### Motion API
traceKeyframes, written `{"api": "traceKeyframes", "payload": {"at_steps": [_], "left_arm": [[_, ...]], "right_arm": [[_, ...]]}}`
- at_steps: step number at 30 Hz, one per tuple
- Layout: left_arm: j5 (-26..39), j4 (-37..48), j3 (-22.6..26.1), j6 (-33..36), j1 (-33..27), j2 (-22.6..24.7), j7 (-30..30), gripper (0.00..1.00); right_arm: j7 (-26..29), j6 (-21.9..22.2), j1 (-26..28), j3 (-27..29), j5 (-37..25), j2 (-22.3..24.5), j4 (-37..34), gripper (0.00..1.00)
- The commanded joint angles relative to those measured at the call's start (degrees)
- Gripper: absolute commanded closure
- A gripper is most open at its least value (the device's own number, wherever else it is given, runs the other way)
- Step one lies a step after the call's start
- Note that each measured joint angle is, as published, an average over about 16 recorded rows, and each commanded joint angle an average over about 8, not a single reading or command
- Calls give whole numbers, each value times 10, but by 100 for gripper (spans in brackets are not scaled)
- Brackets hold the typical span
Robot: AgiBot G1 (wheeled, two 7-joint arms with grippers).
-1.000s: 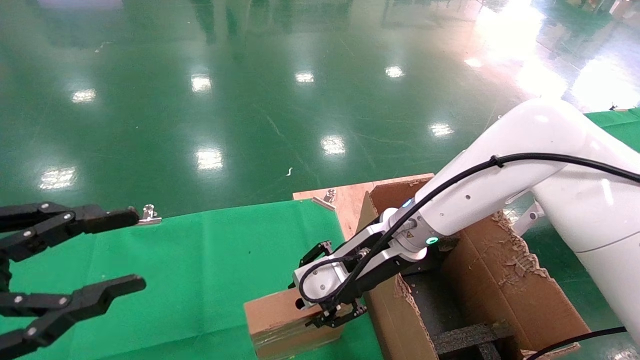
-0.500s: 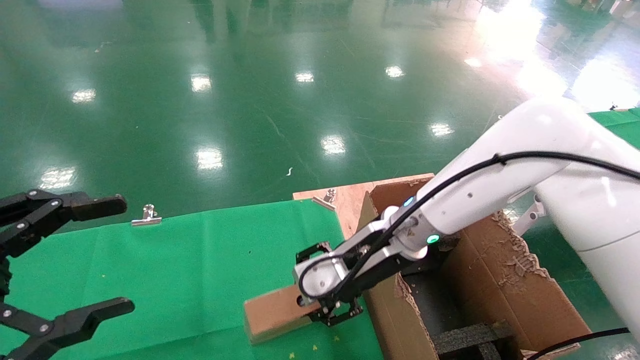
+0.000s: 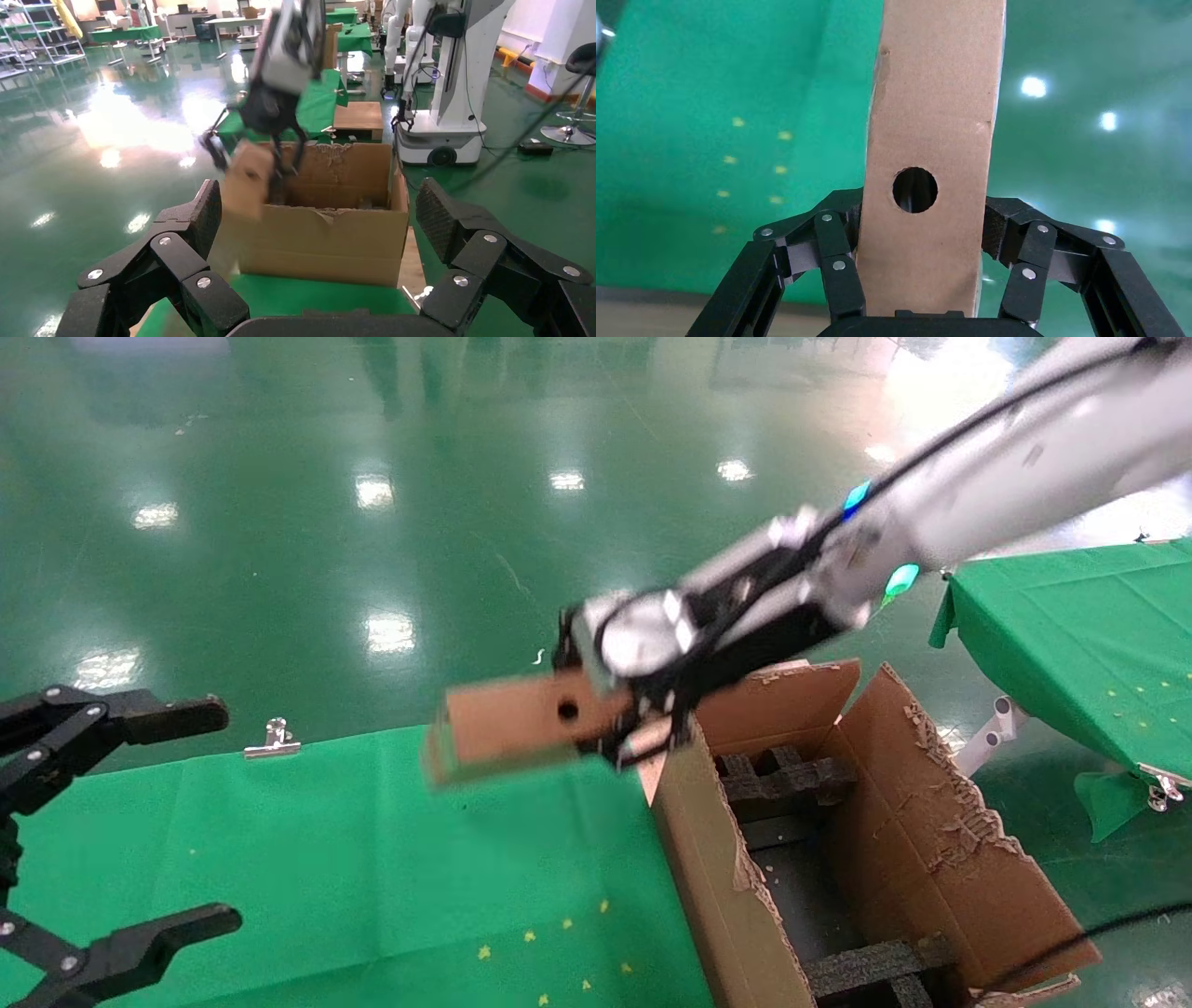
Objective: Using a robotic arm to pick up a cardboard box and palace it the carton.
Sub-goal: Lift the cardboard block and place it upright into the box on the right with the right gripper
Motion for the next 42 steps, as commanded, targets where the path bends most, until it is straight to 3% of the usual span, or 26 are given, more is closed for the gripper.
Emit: {"api": "traceKeyframes", "payload": {"at_steps": [1,6,16,30,42], "left_arm": [[0,0,0,0,0,0,0,0],[0,0,0,0,0,0,0,0],[0,0,0,0,0,0,0,0],[0,0,0,0,0,0,0,0],[0,0,1,0,0,0,0,0]], "right_arm": [[-13,-1,34,-13,15,1,-19,100],[-43,-1,89,-53,47,5,-70,100],[-80,-1,148,-134,95,34,-136,100],[-104,-1,243,-252,81,142,-202,100],[-84,-1,294,-344,75,230,-213,100]]}}
